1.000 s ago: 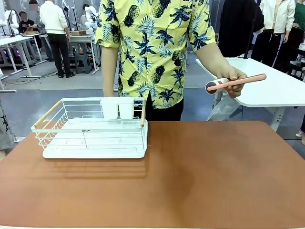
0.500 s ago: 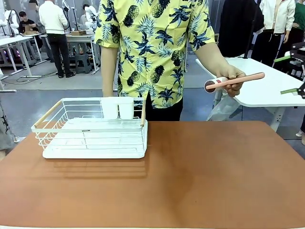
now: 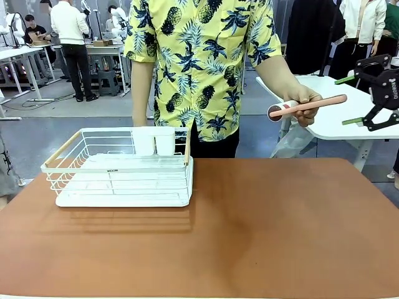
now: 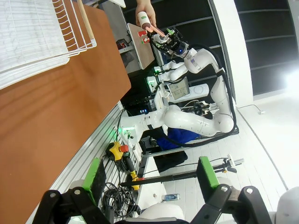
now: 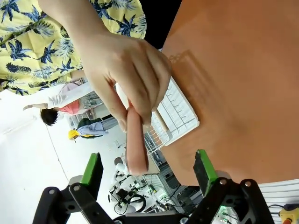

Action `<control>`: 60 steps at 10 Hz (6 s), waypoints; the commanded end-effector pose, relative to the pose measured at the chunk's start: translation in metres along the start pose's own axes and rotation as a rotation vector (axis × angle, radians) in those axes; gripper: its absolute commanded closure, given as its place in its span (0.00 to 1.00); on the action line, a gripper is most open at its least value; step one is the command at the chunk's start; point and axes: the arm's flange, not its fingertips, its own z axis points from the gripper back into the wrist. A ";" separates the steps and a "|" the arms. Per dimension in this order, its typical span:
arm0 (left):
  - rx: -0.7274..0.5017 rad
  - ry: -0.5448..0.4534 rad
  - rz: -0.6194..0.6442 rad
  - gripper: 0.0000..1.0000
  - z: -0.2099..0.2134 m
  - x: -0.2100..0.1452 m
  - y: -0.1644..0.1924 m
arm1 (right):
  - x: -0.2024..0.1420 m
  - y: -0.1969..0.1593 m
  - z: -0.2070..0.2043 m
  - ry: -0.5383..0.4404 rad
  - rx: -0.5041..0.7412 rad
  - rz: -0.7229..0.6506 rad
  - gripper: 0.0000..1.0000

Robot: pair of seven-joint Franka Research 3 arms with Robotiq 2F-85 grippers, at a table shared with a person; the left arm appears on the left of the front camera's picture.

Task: Clean the table.
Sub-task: Pick up the Lint Roller when the human hands it over, then clean the table with the Lint Roller when the human lifts the Dish drying rack.

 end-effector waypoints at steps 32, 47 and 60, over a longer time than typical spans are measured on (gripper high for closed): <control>0.000 -0.006 -0.003 0.00 0.002 -0.001 -0.001 | 0.009 -0.002 -0.034 -0.043 0.054 0.068 0.98; 0.000 -0.006 -0.003 0.00 0.002 -0.001 -0.001 | 0.009 -0.002 -0.034 -0.043 0.054 0.068 0.98; 0.000 -0.006 -0.003 0.00 0.002 -0.001 -0.001 | 0.009 -0.002 -0.034 -0.043 0.054 0.068 0.98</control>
